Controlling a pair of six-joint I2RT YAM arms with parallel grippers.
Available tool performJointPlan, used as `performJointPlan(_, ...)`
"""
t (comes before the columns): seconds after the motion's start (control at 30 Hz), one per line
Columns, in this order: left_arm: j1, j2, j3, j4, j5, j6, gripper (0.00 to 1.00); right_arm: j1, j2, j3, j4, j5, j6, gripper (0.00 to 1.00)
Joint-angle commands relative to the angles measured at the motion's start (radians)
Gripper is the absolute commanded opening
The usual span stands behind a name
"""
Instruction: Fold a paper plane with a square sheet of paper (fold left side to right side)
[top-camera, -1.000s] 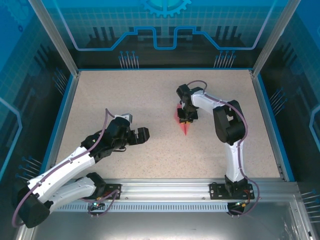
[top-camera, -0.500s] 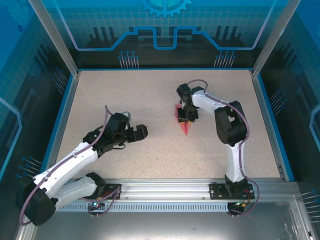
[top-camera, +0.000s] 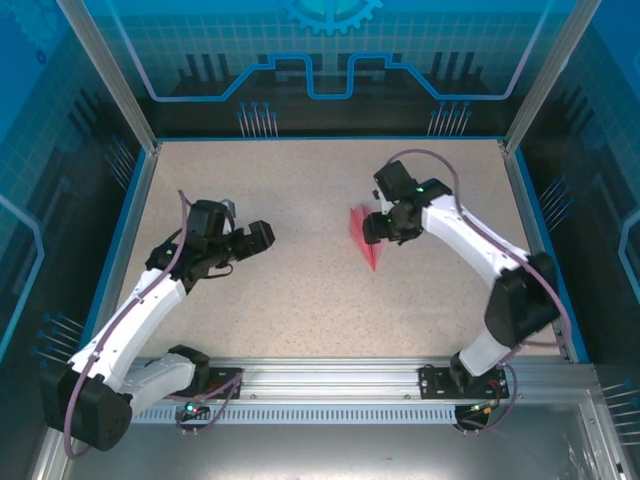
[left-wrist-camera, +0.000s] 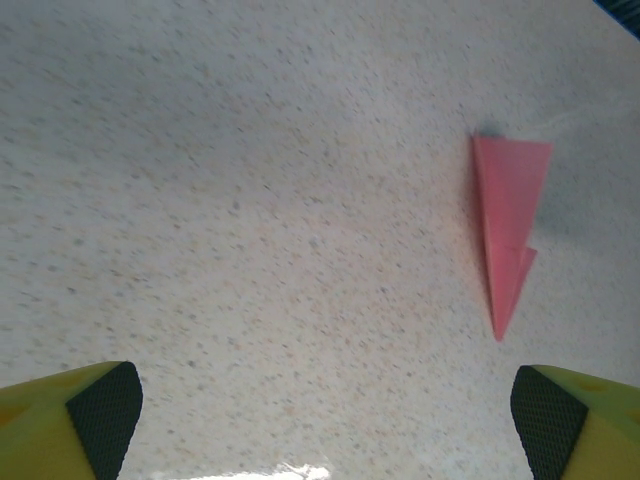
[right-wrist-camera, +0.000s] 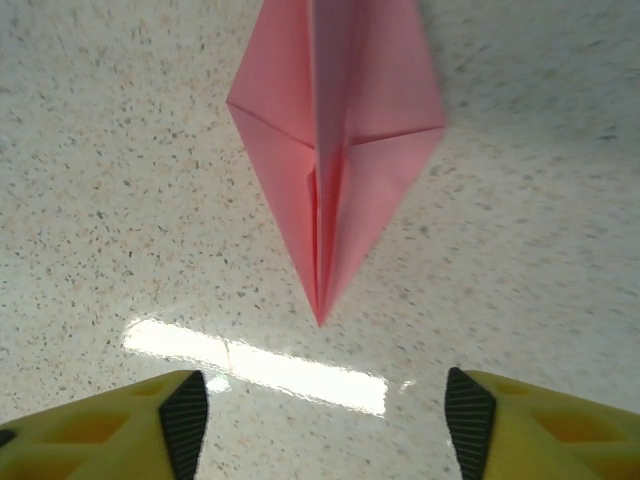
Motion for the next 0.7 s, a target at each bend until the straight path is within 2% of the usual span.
performJointPlan(0.0,0.033,-0.03,0.013,-0.037,-0.137,0.082,0.99,-0.045,-0.143,-0.098,0.065,0.093,-0.077,0.78)
performJointPlan(0.1,0.036,-0.049,-0.032,0.037,-0.289,0.139,0.99,-0.113,-0.27,-0.224,0.186,0.123,-0.101,0.97)
performJointPlan(0.13,0.036,-0.056,-0.051,0.073,-0.328,0.158,0.99,-0.137,-0.303,-0.263,0.223,0.126,-0.104,0.99)
performJointPlan(0.33,0.037,-0.123,-0.222,0.34,-0.536,0.314,0.99,-0.306,-0.438,-0.515,0.48,0.141,-0.126,0.99)
performJointPlan(0.5,0.055,-0.108,-0.321,0.496,-0.543,0.457,0.99,-0.418,-0.451,-0.783,0.855,0.117,-0.15,0.99)
performJointPlan(0.6,0.063,-0.075,-0.399,0.63,-0.552,0.518,0.99,-0.453,-0.395,-0.875,1.05,0.08,-0.173,0.99)
performJointPlan(0.67,0.079,-0.046,-0.449,0.73,-0.534,0.524,0.99,-0.463,-0.348,-0.883,1.112,0.055,-0.199,0.99)
